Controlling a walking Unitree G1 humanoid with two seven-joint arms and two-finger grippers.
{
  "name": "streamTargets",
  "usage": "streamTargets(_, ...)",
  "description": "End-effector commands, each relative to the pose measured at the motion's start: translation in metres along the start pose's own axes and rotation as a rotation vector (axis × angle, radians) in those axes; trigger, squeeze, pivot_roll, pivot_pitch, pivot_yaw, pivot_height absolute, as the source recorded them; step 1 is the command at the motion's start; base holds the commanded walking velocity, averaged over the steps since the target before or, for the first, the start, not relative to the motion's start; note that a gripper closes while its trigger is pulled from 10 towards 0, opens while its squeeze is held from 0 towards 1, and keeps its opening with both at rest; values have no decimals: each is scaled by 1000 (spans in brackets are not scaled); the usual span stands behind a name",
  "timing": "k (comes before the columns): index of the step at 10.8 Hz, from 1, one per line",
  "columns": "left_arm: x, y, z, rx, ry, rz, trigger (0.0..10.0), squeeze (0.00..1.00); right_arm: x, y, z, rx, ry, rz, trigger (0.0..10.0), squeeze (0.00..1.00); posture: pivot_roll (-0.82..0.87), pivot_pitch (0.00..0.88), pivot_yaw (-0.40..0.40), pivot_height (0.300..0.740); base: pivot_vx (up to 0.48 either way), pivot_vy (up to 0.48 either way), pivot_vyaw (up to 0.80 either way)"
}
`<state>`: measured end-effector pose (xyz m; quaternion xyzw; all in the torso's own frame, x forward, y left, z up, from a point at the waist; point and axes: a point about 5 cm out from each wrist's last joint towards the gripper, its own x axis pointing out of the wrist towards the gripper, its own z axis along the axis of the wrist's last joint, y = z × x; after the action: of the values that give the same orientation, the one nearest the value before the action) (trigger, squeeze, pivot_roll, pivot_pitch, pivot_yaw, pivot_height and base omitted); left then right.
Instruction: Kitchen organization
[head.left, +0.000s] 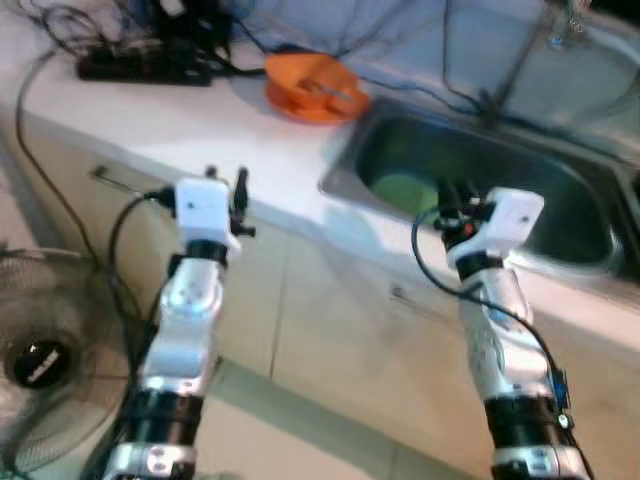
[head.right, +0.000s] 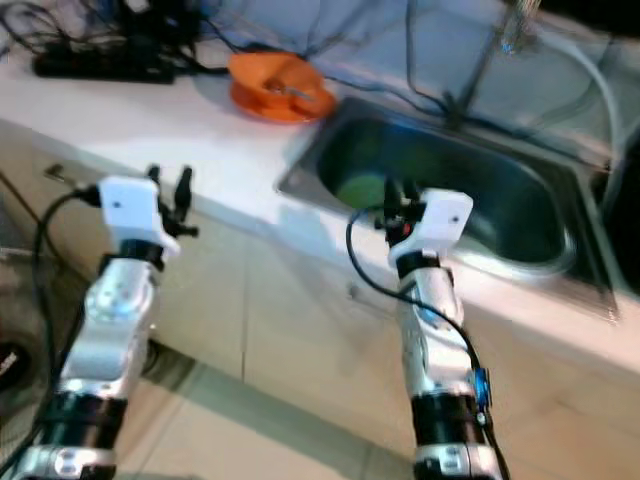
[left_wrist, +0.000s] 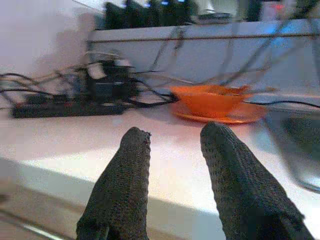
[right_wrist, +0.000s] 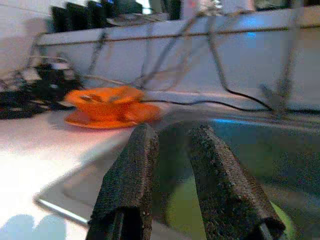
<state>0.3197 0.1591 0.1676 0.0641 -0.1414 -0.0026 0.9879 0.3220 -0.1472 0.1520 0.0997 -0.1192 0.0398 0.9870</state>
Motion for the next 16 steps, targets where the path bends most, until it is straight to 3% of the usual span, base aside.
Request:
streamTargets(1,1,2,2,6,-7,7,10000,0,1,5,0,-1,0,16,10000,0,47,73,-145,740,371,0,0)
streamTargets(7,6,6,8,38,-11,-44,10000,0,-1,10,-9,35,7,-22,10000,0,92,55,-79,740,368,0,0)
streamTargets(12,7,0,13,47,-22,-98,10000,0,-3,14,-15,57,8,-35,10000,0,115,34,-49,740,367,0,0)
streamTargets(16,1,-7,13,35,-22,-137,10000,0,-13,17,-18,64,5,-38,10000,0,96,37,-30,740,0,0,0)
